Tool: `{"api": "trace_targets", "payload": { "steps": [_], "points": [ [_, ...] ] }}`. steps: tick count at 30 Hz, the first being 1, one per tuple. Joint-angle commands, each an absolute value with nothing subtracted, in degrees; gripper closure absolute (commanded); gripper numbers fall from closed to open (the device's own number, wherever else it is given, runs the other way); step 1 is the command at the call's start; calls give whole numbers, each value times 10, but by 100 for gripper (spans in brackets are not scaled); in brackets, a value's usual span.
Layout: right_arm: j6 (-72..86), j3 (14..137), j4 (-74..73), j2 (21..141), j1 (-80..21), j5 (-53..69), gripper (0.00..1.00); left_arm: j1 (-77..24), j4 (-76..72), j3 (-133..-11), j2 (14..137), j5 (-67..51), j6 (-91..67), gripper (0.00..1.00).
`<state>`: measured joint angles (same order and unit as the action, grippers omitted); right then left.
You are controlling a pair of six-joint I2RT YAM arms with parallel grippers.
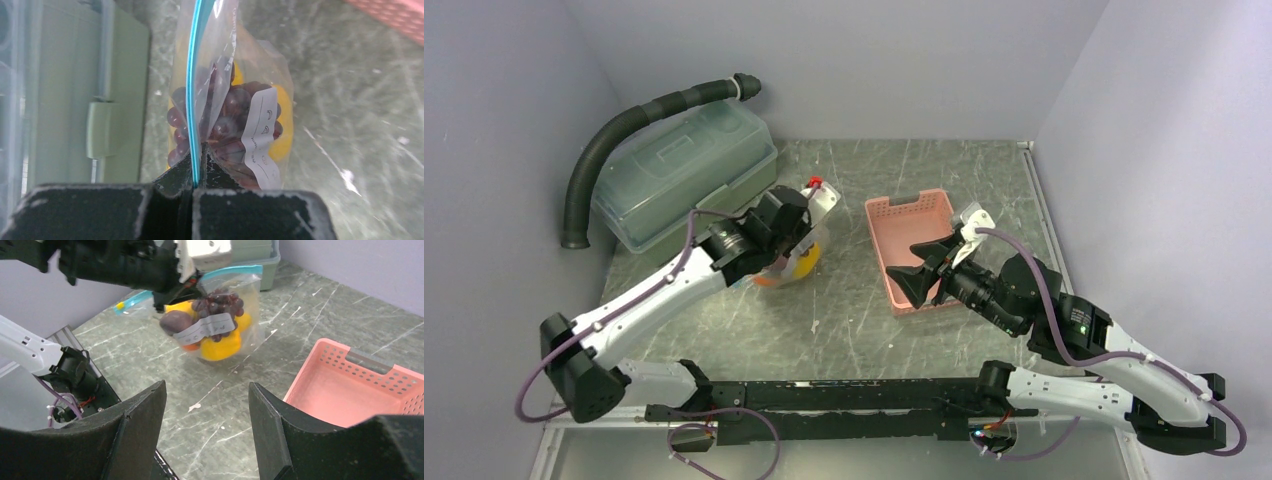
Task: Place the food in the zip-top bag and seal the zipper
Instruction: Place the zipper food storage bag at the center of the board.
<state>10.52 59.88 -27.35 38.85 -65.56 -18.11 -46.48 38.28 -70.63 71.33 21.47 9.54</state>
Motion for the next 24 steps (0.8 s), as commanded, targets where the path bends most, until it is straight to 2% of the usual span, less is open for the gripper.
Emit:
{"api": "trace_targets", "payload": {
  "steps": [1,4,8,15,24],
  "points": [
    [101,599,-259,380,-656,-186,36,-464,266,-721,755,354,196,100],
    [96,599,-258,377,-656,-180,36,-463,244,-725,800,395,224,100],
    [90,597,-255,370,-656,-176,35,-465,211,-712,858,392,240,100],
    [90,591,-259,357,-656,-168,34,-474,244,-729,919,336,166,100],
    [75,587,-268,336,-655,-187,31,-545,311,-742,971,324,53,100]
  ]
}}
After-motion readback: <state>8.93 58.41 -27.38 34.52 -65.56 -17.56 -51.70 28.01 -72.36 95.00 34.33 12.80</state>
